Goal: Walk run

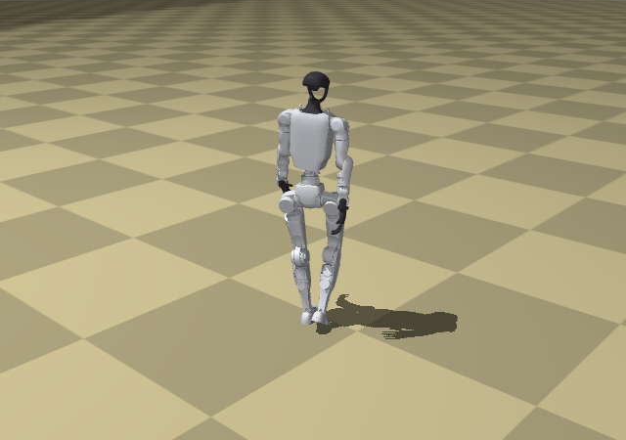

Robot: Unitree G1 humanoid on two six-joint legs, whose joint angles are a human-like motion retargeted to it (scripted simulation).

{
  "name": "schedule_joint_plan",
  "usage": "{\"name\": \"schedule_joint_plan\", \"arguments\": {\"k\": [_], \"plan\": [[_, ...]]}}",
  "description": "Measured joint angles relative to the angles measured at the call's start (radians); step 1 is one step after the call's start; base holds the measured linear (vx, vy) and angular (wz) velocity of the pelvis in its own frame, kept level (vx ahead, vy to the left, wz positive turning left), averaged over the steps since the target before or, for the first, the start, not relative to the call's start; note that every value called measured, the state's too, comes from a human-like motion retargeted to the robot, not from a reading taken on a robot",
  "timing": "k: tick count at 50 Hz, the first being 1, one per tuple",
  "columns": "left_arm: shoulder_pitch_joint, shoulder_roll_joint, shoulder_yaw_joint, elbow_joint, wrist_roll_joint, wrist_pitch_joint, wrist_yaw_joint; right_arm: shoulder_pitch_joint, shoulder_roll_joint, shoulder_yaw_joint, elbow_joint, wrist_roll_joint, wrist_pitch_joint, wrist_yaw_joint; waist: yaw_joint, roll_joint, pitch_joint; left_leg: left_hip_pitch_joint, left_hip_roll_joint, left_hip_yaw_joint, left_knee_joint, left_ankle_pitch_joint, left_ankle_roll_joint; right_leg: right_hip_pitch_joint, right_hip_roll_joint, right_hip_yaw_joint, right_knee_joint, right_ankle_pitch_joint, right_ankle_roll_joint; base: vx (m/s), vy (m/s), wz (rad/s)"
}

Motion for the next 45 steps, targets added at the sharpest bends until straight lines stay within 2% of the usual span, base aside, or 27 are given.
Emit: {"name": "schedule_joint_plan", "arguments": {"k": [3,5,8,10,12,13,15,17,18,20,21,23,25,27,29,33,35,36,38,40,43,45], "plan": [[-0.076,0.026,-0.058,-0.070,0.000,-0.004,-0.037,0.043,0.006,-0.012,0.018,0.004,0.028,0.015,-0.043,-0.023,0.009,0.064,-0.068,-0.092,-0.008,-0.017,0.013,-0.044,-0.078,0.022,-0.199,-0.016,0.032,0.68,-0.10,1.90],[-0.118,0.049,-0.092,-0.103,0.007,-0.006,-0.060,0.067,0.015,-0.017,0.019,0.006,0.048,0.036,-0.072,-0.042,0.021,0.114,-0.107,-0.147,-0.007,-0.030,0.019,-0.074,-0.100,0.079,-0.320,-0.042,0.037,0.68,-0.18,1.81],[-0.147,0.080,-0.134,-0.133,0.032,-0.018,-0.071,0.084,0.021,-0.012,0.019,0.005,0.071,0.059,-0.097,-0.064,0.041,0.194,-0.138,-0.196,-0.005,-0.053,0.019,-0.117,-0.124,0.138,-0.487,-0.054,0.074,0.77,-0.25,1.39],[-0.144,0.093,-0.151,-0.141,0.057,-0.031,-0.056,0.086,0.020,-0.010,0.019,-0.007,0.079,0.063,-0.106,-0.070,0.051,0.243,-0.146,-0.215,0.000,-0.066,0.020,-0.140,-0.132,0.133,-0.585,-0.052,0.161,0.72,-0.33,0.74],[-0.121,0.104,-0.146,-0.132,0.089,-0.043,-0.026,0.074,0.016,-0.001,0.019,-0.022,0.081,0.060,-0.079,-0.076,0.059,0.283,-0.119,-0.181,0.016,-0.091,-0.005,-0.157,-0.111,0.023,-0.622,-0.069,0.264,0.74,-0.48,0.05],[-0.104,0.099,-0.143,-0.121,0.106,-0.048,-0.007,0.068,0.010,0.002,0.019,-0.027,0.083,0.055,-0.087,-0.076,0.060,0.303,-0.129,-0.183,0.018,-0.084,0.001,-0.159,-0.124,0.007,-0.612,-0.069,0.264,0.82,-0.19,0.55],[-0.066,0.081,-0.128,-0.083,0.139,-0.052,0.032,0.043,-0.010,0.004,0.019,-0.032,0.092,0.045,-0.110,-0.074,0.046,0.328,-0.154,-0.191,0.012,-0.046,0.003,-0.170,-0.125,0.110,-0.560,-0.053,0.202,0.75,-0.01,0.97],[-0.011,0.064,-0.118,-0.019,0.171,-0.036,0.046,0.027,-0.023,-0.011,0.017,-0.032,0.101,0.029,-0.144,-0.062,0.029,0.348,-0.147,-0.208,0.043,0.006,-0.029,-0.149,-0.132,0.083,-0.513,-0.014,0.170,0.88,-0.23,1.35],[0.020,0.058,-0.114,0.020,0.190,-0.023,0.046,0.022,-0.028,-0.021,0.010,-0.029,0.105,0.022,-0.177,-0.054,0.022,0.355,-0.140,-0.226,0.074,0.046,-0.052,-0.133,-0.145,0.040,-0.506,0.045,0.170,1.02,-0.38,1.72],[0.077,0.050,-0.099,0.111,0.244,0.010,0.049,0.007,-0.036,-0.031,-0.001,-0.004,0.111,0.010,-0.227,-0.018,0.005,0.335,-0.110,-0.235,0.169,0.189,-0.115,-0.108,-0.094,0.192,-0.474,0.011,0.106,0.93,-0.37,1.52],[0.104,0.043,-0.103,0.154,0.276,0.034,0.067,-0.005,-0.041,-0.040,0.003,0.025,0.112,0.010,-0.214,-0.012,0.001,0.312,-0.105,-0.212,0.236,0.293,-0.170,-0.095,-0.093,0.181,-0.455,-0.011,0.075,0.80,-0.29,0.88],[0.151,0.033,-0.117,0.236,0.325,0.075,0.118,-0.039,-0.053,-0.049,0.015,0.082,0.110,0.025,-0.196,-0.015,-0.003,0.242,-0.068,-0.119,0.405,0.446,-0.288,-0.051,-0.111,0.149,-0.441,-0.053,0.037,0.83,-0.30,0.65],[0.193,0.033,-0.122,0.296,0.365,0.093,0.153,-0.080,-0.058,-0.045,0.014,0.123,0.110,0.051,-0.188,-0.049,-0.012,0.173,-0.028,0.016,0.561,0.546,-0.377,0.001,-0.193,-0.045,-0.461,-0.064,0.023,0.69,-0.30,0.76],[0.247,0.021,-0.127,0.295,0.416,0.096,0.135,-0.127,-0.064,-0.028,-0.001,0.151,0.107,0.061,-0.169,-0.076,-0.016,0.107,0.024,0.124,0.675,0.512,-0.326,0.043,-0.171,0.033,-0.468,-0.100,-0.003,0.53,-0.24,0.74],[0.298,0.006,-0.131,0.280,0.469,0.087,0.106,-0.167,-0.070,-0.006,-0.031,0.166,0.093,0.061,-0.147,-0.086,-0.007,0.014,0.049,0.152,0.780,0.361,-0.269,0.096,-0.170,0.012,-0.494,-0.114,-0.006,0.64,-0.25,0.64],[0.386,-0.008,-0.119,0.228,0.536,0.046,0.100,-0.219,-0.087,0.052,-0.131,0.162,0.048,0.068,-0.036,-0.110,0.006,-0.186,0.004,0.127,0.807,0.166,-0.250,0.171,-0.148,-0.042,-0.537,-0.136,-0.017,0.63,-0.24,0.07],[0.413,-0.008,-0.109,0.217,0.539,0.039,0.113,-0.237,-0.104,0.073,-0.181,0.152,0.025,0.069,0.004,-0.108,0.008,-0.249,0.031,0.160,0.716,0.111,-0.229,0.204,-0.124,-0.085,-0.556,-0.155,-0.018,0.61,-0.22,0.57],[0.423,-0.009,-0.097,0.216,0.533,0.043,0.118,-0.245,-0.116,0.077,-0.199,0.144,0.015,0.063,0.021,-0.109,0.011,-0.270,0.054,0.203,0.650,0.094,-0.199,0.222,-0.113,-0.101,-0.562,-0.167,-0.019,0.57,-0.21,0.73],[0.436,-0.013,-0.067,0.219,0.507,0.057,0.126,-0.264,-0.141,0.084,-0.226,0.128,0.000,0.046,0.051,-0.102,0.019,-0.296,0.092,0.283,0.496,0.096,-0.158,0.258,-0.079,-0.124,-0.573,-0.193,-0.024,0.56,-0.18,0.70],[0.442,-0.019,-0.035,0.232,0.454,0.072,0.125,-0.283,-0.164,0.086,-0.239,0.111,-0.007,0.027,0.069,-0.088,0.027,-0.304,0.101,0.344,0.320,0.105,-0.158,0.298,-0.036,-0.153,-0.582,-0.220,-0.030,0.67,-0.17,0.70],[0.447,-0.034,0.002,0.253,0.352,0.078,0.102,-0.306,-0.185,0.086,-0.240,0.095,-0.008,0.016,0.077,-0.084,0.031,-0.307,0.055,0.400,0.079,0.069,-0.146,0.354,0.004,-0.207,-0.590,-0.254,-0.039,0.59,-0.18,0.64],[0.449,-0.048,0.021,0.263,0.301,0.078,0.080,-0.315,-0.188,0.085,-0.238,0.090,-0.009,0.018,0.073,-0.096,0.029,-0.295,0.018,0.442,-0.048,0.054,-0.109,0.385,0.012,-0.226,-0.586,-0.266,-0.048,0.81,-0.15,0.44]]}}
